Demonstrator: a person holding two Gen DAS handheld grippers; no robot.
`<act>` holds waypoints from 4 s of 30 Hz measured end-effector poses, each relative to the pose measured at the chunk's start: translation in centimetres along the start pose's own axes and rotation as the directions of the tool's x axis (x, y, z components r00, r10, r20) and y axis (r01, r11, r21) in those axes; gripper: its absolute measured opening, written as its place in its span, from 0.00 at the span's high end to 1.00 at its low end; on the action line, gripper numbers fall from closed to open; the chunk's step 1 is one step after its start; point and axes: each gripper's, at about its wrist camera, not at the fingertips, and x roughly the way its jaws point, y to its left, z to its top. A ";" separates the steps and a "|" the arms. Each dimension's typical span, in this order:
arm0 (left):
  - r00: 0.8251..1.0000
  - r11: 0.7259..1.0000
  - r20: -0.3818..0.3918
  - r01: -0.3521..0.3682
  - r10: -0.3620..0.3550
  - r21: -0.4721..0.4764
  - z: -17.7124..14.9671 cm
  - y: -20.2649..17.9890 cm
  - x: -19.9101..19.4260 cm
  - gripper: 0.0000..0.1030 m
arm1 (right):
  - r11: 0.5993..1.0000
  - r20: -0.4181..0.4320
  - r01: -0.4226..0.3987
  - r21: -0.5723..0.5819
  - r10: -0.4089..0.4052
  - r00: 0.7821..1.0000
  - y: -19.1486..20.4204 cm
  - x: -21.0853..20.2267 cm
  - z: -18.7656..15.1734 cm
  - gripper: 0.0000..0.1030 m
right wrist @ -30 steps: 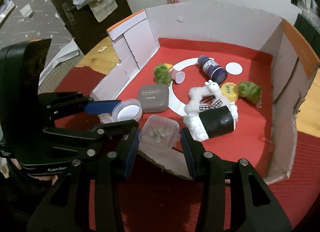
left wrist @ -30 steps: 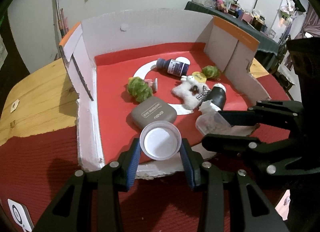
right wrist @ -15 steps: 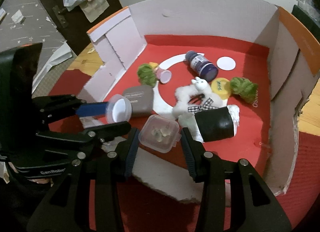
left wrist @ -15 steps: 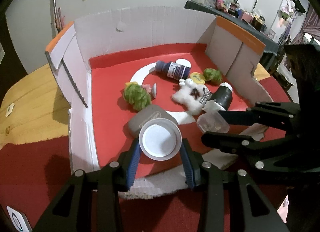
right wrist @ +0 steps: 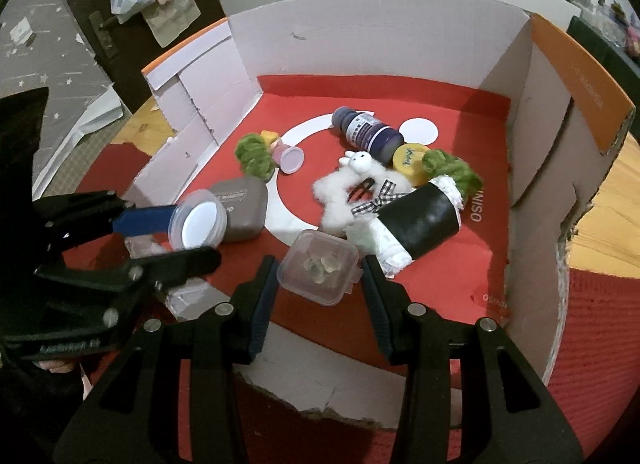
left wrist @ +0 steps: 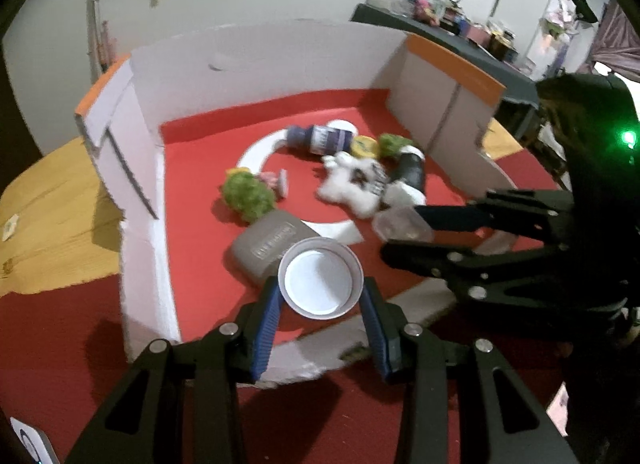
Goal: Organize objects
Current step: 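Lower the white lid and clear container onto the box floor with both tools, then open both tools and raise them out of the box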
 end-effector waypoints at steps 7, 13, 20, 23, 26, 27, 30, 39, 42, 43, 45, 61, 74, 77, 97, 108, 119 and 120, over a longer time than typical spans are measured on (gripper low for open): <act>0.998 0.999 -0.038 0.041 -0.040 0.024 0.2 -0.5 0.7 0.59 | 1.000 -0.010 0.001 -0.009 -0.001 1.000 0.1 -0.2 -0.1 0.60; 0.999 1.000 -0.038 0.012 -0.012 -0.003 0.5 0.6 1.5 0.59 | 1.000 -0.011 0.005 -0.011 -0.005 1.000 0.0 -0.4 -0.3 0.60; 0.999 1.000 -0.027 -0.029 0.028 -0.010 1.0 1.2 1.9 0.59 | 1.000 -0.008 0.008 -0.009 -0.008 1.000 0.2 -0.2 -0.3 0.60; 0.999 0.999 -0.019 -0.045 0.045 -0.021 1.4 1.5 2.2 0.59 | 1.000 -0.004 0.020 -0.009 -0.020 1.000 0.2 -0.1 -0.3 0.60; 0.998 0.997 -0.012 -0.067 0.066 -0.033 1.5 1.9 2.4 0.59 | 1.000 0.003 0.030 -0.005 -0.030 1.000 0.2 -0.1 -0.2 0.60; 0.997 0.997 -0.007 -0.076 0.075 -0.034 1.5 2.0 2.4 0.59 | 0.999 0.005 0.034 -0.004 -0.034 0.999 0.1 -0.1 -0.2 0.60; 0.996 0.995 0.001 -0.087 0.087 -0.039 1.6 2.0 2.4 0.59 | 0.999 0.013 0.051 -0.002 -0.051 0.999 -0.1 -0.1 -0.2 0.60; 0.994 0.993 0.015 -0.109 0.109 -0.042 1.6 2.0 2.4 0.59 | 0.997 0.028 0.080 -0.009 -0.079 0.996 -0.1 0.0 -0.2 0.60; 0.994 0.993 0.016 -0.107 0.108 -0.044 1.6 2.0 2.5 0.59 | 0.997 0.029 0.079 -0.009 -0.079 0.996 -0.1 0.1 -0.3 0.60; 0.994 0.993 0.016 -0.108 0.108 -0.045 1.7 2.0 2.6 0.59 | 0.997 0.029 0.079 -0.009 -0.079 0.996 -0.1 0.1 -0.3 0.60; 0.994 0.993 0.015 -0.107 0.108 -0.044 1.6 2.0 2.6 0.59 | 0.997 0.028 0.079 -0.009 -0.079 0.996 -0.1 0.1 -0.3 0.60; 0.991 0.991 0.022 -0.129 0.130 -0.038 1.6 1.7 2.9 0.55 | 0.997 0.040 0.075 -0.003 -0.075 0.996 -0.2 0.1 -0.2 0.60; 0.989 0.989 0.030 -0.142 0.143 -0.051 1.3 1.7 2.5 0.50 | 0.997 0.050 0.081 -0.003 -0.080 0.996 -0.2 -0.2 -0.1 0.55; 0.987 0.987 0.038 -0.151 0.153 -0.047 1.1 1.4 2.2 0.47 | 0.996 0.058 0.085 -0.004 -0.085 0.995 -0.2 -0.4 0.0 0.53; 0.963 0.971 0.129 -0.227 0.235 -0.070 0.0 0.1 -0.8 0.28 | 0.993 0.118 0.115 -0.013 -0.113 0.987 1.0 -3.3 -1.1 0.38; 0.945 0.964 0.194 -0.247 0.263 -0.102 -0.8 0.3 -2.8 0.14 | 0.991 0.150 0.132 -0.007 -0.130 0.980 1.7 -4.7 -2.1 0.28; 0.937 0.961 0.223 -0.245 0.269 -0.128 -1.5 0.3 -3.8 0.10 | 0.991 0.173 0.132 0.006 -0.131 0.976 2.0 -5.7 -2.9 0.21; 0.940 0.961 0.214 -0.243 0.267 -0.130 -1.5 0.4 -3.7 0.03 | 0.991 0.175 0.132 0.007 -0.131 0.976 2.0 -5.7 -2.9 0.21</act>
